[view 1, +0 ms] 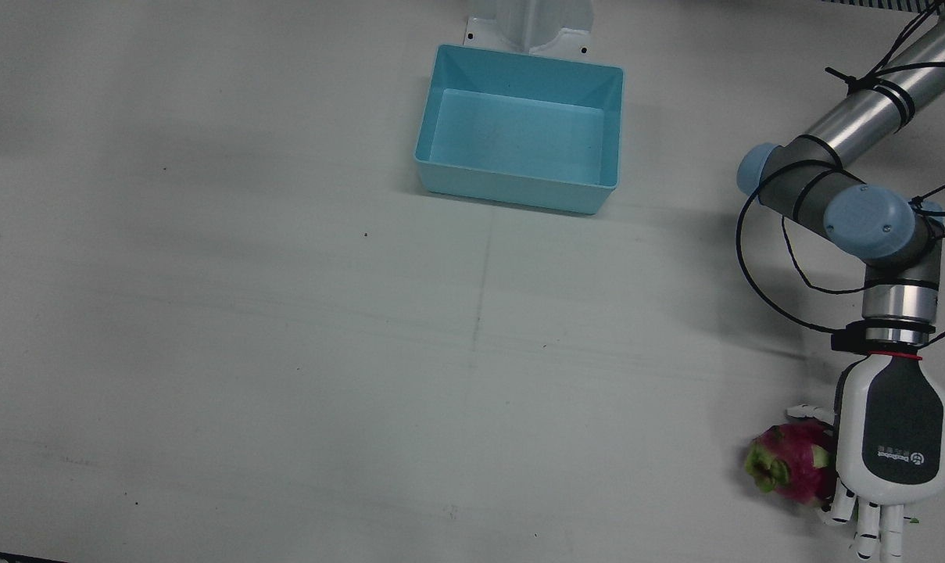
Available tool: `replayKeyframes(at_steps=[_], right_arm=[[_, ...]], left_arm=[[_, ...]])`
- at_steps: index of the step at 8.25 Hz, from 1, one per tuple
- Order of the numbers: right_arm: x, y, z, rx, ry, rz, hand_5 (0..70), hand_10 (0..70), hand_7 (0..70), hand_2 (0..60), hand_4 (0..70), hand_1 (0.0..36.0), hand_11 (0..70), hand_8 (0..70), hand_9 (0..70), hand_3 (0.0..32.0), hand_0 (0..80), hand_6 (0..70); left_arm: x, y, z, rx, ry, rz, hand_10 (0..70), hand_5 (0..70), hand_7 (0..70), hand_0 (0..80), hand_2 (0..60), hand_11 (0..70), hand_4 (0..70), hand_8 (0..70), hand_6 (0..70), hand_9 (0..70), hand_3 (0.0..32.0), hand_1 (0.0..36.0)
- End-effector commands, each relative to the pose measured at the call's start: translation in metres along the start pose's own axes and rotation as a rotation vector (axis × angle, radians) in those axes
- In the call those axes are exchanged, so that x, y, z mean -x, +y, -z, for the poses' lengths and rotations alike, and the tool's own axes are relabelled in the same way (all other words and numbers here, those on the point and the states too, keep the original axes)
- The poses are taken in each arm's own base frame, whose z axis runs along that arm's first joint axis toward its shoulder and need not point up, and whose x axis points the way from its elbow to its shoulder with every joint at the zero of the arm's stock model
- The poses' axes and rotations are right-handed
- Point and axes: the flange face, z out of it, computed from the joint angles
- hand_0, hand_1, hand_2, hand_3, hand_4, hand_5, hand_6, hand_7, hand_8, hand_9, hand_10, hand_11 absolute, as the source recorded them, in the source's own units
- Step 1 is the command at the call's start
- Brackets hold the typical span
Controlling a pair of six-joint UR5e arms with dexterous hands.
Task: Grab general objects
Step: 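Close the left hand's fingers around the dragon fruit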
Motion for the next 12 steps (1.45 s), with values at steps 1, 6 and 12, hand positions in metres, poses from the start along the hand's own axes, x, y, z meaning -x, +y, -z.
replayKeyframes(at_steps=[1, 6, 12], right_arm=[[0.000, 0.000, 0.000, 0.001, 0.000, -0.002, 0.0, 0.0, 0.0, 0.0, 0.0, 0.0, 0.0, 0.0, 0.0, 0.0, 0.0, 0.0], [0.000, 0.000, 0.000, 0.000, 0.000, 0.000, 0.0, 0.0, 0.0, 0.0, 0.0, 0.0, 0.0, 0.0, 0.0, 0.0, 0.0, 0.0], [0.001, 0.000, 0.000, 0.000, -0.002, 0.000, 0.0, 0.0, 0.0, 0.0, 0.0, 0.0, 0.0, 0.0, 0.0, 0.0, 0.0, 0.0]], left_arm=[[0.004, 0.003, -0.004, 0.000, 0.010, -0.007, 18.9, 70.0, 30.5, 47.4, 60.0, 29.3, 14.6, 12.2, 18.8, 19.3, 0.0, 25.9], [0.000, -0.005, -0.007, -0.028, 0.046, 0.040, 44.5, 70.0, 57.2, 28.2, 60.0, 63.3, 21.9, 39.3, 35.4, 55.9, 0.0, 24.4], [-0.155, -0.098, 0.069, -0.065, 0.306, 0.346, 38.9, 70.0, 52.4, 32.4, 60.0, 55.2, 20.5, 36.1, 30.2, 52.6, 0.0, 20.5]])
